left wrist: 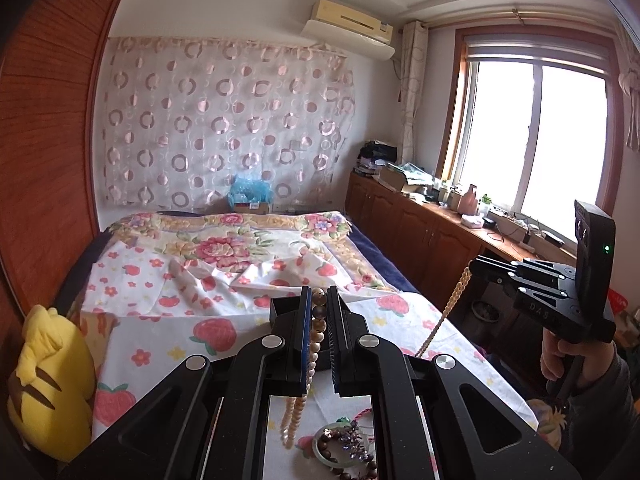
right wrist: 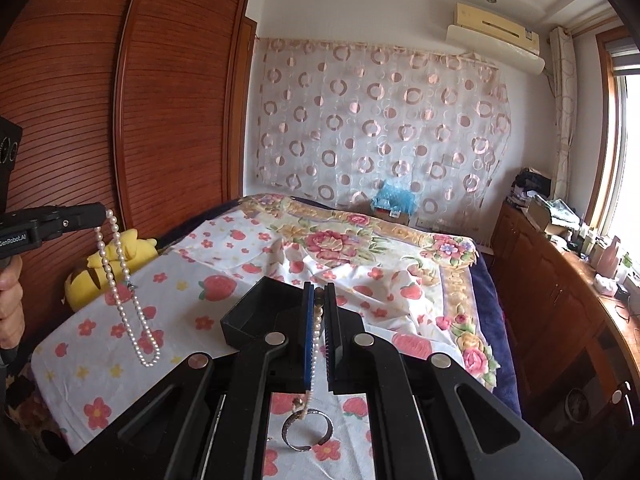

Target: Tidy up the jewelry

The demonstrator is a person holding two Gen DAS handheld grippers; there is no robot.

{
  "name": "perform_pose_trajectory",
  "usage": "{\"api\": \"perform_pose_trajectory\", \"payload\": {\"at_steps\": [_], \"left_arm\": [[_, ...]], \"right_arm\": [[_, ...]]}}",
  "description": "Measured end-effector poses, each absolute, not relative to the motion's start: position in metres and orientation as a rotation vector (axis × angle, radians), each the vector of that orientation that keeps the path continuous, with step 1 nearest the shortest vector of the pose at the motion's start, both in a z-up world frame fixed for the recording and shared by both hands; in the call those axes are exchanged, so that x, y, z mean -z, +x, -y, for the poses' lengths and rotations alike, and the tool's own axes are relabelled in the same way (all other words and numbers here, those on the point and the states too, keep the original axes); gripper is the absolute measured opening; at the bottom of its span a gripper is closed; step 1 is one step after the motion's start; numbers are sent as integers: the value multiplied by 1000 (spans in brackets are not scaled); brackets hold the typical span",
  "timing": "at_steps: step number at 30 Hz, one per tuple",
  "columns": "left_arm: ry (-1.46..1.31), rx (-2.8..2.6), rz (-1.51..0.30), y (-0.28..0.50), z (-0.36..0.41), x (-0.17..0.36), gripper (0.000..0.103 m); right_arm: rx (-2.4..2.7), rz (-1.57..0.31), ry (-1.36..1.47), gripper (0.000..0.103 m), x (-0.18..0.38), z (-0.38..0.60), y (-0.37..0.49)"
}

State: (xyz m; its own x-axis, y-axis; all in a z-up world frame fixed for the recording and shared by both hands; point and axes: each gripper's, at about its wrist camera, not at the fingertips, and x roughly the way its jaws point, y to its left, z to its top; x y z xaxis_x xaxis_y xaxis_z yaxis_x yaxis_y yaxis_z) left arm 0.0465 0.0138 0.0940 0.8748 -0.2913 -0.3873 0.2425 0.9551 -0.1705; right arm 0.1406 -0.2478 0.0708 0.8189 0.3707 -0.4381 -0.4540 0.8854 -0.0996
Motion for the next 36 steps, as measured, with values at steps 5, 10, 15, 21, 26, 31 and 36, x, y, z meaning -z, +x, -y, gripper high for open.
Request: {"api": "perform_pose_trajectory", "payload": {"at_steps": [5,10,15,21,26,31,36], "left_arm": [[-119,281,-423,46,-14,-96,7],[-118,280,-423,46,-13,-97,7],[-118,280,-425,45,-11,-99,7],[-116,286,-427,45,-8,-98,7],[-112,293,-432,45,-6,-94,7],[-115,294,-447,48,-8,-87,7],[-113,299,-463,50,-5,-81,7]], "right_arm": [[-432,-451,-209,6,-61,253,141],[-430,-503,-203,6,-38,260,138],[-433,-533,-202,6,-22,265,130],[-427,-522,-195,6,-25,275,119],[-440,-604,-216,6,7,275,116],[-438,-668,-213,6,37,275,116],[-436,-679,-197,6,45,277,116]]}}
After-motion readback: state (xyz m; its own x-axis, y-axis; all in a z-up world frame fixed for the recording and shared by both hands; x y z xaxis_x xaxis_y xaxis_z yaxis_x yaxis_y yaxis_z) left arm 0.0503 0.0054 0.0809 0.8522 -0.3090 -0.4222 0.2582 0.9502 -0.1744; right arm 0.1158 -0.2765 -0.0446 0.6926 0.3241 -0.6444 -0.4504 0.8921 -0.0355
